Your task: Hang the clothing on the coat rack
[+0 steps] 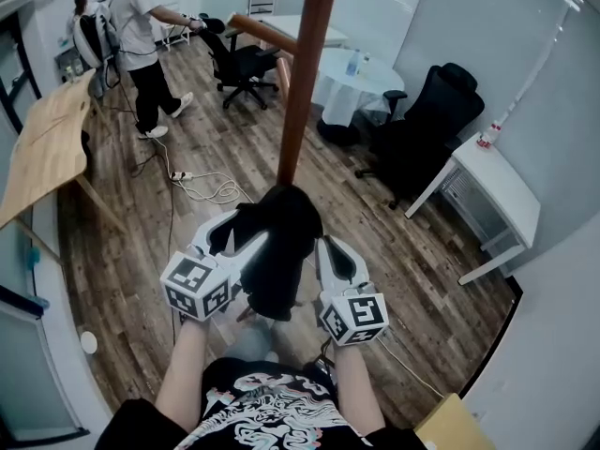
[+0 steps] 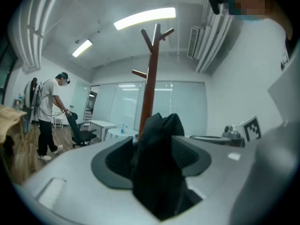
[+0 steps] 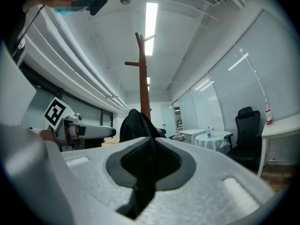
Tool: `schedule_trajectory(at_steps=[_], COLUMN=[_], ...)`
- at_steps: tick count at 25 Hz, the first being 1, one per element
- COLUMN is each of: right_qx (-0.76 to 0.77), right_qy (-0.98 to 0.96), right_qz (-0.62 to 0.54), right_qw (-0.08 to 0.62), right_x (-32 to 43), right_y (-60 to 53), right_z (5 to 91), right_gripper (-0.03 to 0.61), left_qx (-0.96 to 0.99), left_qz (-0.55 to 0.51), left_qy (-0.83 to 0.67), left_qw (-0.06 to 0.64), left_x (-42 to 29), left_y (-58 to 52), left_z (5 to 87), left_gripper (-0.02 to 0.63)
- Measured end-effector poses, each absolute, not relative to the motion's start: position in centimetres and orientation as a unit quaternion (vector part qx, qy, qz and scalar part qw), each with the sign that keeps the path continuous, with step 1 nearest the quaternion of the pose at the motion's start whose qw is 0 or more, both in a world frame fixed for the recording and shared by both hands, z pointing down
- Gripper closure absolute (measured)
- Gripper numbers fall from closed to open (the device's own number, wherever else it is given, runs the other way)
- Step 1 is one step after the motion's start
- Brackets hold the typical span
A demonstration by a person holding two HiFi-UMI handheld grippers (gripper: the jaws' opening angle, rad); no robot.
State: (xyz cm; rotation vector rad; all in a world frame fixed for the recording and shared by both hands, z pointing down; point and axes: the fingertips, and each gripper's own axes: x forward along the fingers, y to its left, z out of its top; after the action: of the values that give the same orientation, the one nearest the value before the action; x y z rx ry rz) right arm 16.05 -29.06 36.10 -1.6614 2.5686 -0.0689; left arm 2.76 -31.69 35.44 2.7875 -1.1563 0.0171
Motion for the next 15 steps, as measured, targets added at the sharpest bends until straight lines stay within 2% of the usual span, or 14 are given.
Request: schedule_trajectory(at_steps=[1,2,3,8,13,15], right_qx=[-0.542,-0.542,-0.54,-0.534,-0.514,-0.513], right_qy=[0.839,0.839,0.84,0.845,0.855,0.856], right_qz=[-0.021,-0.02,-0.02,0.002,-0.013,-0.013], right_qw=[0.041,0.042,0.042,0.043,0.064,0.062], right_x=[15.9,15.7,15.6,15.2,13.6,12.8], right_y=[-28.8,-28.5,-28.3,-27.2,-26.5,-26.1], right_z=[36.0,36.0,35.9,34.9,34.3,34.3], right_gripper=[0.552,0.552,0.552,0.552,0.556,0.577], left_qx=[0.921,0.918,0.914,0.912,0.914,0.912], left_qz=[-0.012,-0.035,-0.055,-0.038,0.057,0.076], left_qy=[-0.384,-0.389,-0.396,-0.403,-0.402,-0.402], left_qw=[0.067,0.067,0.064,0.074,0.011,0.034], left_x=[2.3,1.7,1.0,-0.2,-0.2,-0.7], left_y=[-31.4,-31.1,-30.9,-30.9,-31.1,-31.1], left_z=[35.2,34.8,34.4,35.1,36.4,37.3], left_gripper=[0.365,0.443,0.615,0.624,0.626,0.626])
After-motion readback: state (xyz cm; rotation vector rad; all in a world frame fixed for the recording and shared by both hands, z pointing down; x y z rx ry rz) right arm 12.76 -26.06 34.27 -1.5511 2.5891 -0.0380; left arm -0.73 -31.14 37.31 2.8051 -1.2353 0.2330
